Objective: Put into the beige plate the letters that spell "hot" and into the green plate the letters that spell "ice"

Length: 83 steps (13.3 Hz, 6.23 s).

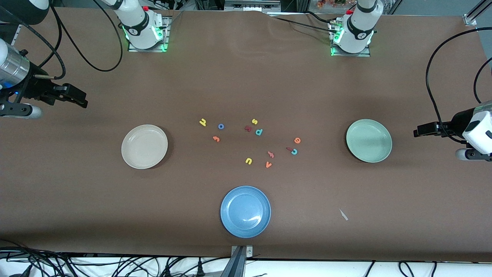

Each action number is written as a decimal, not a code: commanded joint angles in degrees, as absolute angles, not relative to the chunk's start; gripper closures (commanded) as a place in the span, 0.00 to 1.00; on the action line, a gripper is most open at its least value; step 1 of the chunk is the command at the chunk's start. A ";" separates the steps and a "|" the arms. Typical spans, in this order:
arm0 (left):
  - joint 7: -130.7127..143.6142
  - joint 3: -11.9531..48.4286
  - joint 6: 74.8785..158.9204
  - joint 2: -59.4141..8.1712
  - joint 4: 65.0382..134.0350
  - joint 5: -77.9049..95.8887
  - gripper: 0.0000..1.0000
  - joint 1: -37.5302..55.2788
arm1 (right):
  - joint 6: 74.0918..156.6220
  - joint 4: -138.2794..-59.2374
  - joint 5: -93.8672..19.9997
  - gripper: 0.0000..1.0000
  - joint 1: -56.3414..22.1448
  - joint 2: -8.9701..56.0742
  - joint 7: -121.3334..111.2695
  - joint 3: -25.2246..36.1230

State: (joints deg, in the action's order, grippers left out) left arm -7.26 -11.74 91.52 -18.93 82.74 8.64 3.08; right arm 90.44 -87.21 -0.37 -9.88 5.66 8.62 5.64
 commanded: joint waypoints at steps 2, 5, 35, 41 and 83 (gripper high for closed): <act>-9.76 -11.87 92.20 -18.54 83.06 8.96 0.01 2.72 | 90.88 -89.21 -0.18 0.00 -9.84 4.13 8.35 5.45; -9.76 -11.87 92.11 -18.54 83.14 9.05 0.01 2.72 | 90.88 -89.21 -0.18 0.00 -9.84 4.13 8.44 5.45; -7.56 -6.24 91.76 -16.08 83.32 1.32 0.04 3.60 | 90.62 -89.21 -0.18 0.00 -9.84 4.13 8.44 5.54; -7.73 -6.15 91.84 -16.08 83.32 1.32 0.06 3.69 | 90.53 -89.21 -0.26 0.00 -9.84 4.13 8.35 5.62; -8.17 -6.06 91.93 -16.35 83.32 1.32 0.06 3.60 | 90.26 -89.21 -0.26 0.00 -9.76 4.13 8.35 5.71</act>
State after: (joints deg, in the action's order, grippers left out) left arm -8.10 -6.51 91.96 -17.24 82.67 2.95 3.61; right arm 90.41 -87.86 -0.37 -9.86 5.58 8.63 5.79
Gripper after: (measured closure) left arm 0.062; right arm 0.000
